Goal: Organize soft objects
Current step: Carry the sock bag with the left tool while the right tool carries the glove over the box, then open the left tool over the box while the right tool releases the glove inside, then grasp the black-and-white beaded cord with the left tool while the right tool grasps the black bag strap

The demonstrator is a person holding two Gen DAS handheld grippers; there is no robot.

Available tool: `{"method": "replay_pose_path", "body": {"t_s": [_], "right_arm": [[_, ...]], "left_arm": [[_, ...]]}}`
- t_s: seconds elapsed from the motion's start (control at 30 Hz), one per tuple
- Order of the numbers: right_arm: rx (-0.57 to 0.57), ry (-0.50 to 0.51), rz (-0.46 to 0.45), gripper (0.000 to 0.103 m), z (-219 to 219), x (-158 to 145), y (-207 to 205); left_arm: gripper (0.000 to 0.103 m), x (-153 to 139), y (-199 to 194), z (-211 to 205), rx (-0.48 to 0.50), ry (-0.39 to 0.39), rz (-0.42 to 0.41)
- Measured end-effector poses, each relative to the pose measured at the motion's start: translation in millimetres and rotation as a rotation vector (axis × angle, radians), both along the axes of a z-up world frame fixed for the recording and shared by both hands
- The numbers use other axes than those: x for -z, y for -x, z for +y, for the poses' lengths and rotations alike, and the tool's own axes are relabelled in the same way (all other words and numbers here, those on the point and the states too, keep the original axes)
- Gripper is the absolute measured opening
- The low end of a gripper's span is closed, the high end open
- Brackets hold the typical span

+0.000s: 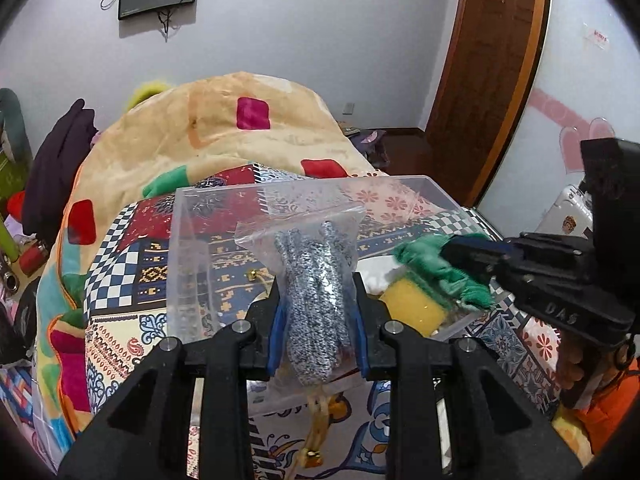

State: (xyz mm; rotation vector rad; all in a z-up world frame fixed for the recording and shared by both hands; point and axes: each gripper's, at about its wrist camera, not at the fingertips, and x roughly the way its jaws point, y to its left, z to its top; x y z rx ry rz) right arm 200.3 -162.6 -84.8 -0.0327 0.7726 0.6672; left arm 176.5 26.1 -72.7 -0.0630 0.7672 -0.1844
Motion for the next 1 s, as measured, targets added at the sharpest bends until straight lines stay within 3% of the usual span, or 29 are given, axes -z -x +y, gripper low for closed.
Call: {"method": "replay_pose_path", "body": {"t_s": [0.17,0.23,0.33,0.47,0.53,0.6,0.73,1.0], "right_arm": [[0.0,0.011,0.015,0.014,-2,0,1],[0.007,0.009,0.003,0.032,-5,-4,5],[0.017,-0.001,-0.031,0.05,-10,-12,12],[0.02,0.001,-0.079,0.054,-15,-27,25],[0.025,-0.007,-0.1,0.068,-21,-31,32],[0.031,-0.021,-0.117,0.073,-27,-35,41],[0.013,-0.014,-0.092,0.074,-31,-29,52],[-0.032,0.037,0.016,0.074,-27,9,65]], "left_arm": [[0.037,-4,4,1,-0.006,0.016,0.004],[0.042,-10,8,3,-0.017,0.017,-0.01],[0.049,-23,18,5,-0.034,0.022,-0.041],[0.057,-38,37,8,-0.052,0.011,-0.085],[0.063,-43,48,7,-0.053,-0.001,-0.104],[0.064,-44,61,5,-0.047,-0.02,-0.112],[0.067,-34,81,-3,-0.018,-0.043,-0.082],[0.067,12,110,-11,0.028,-0.04,0.059]]}}
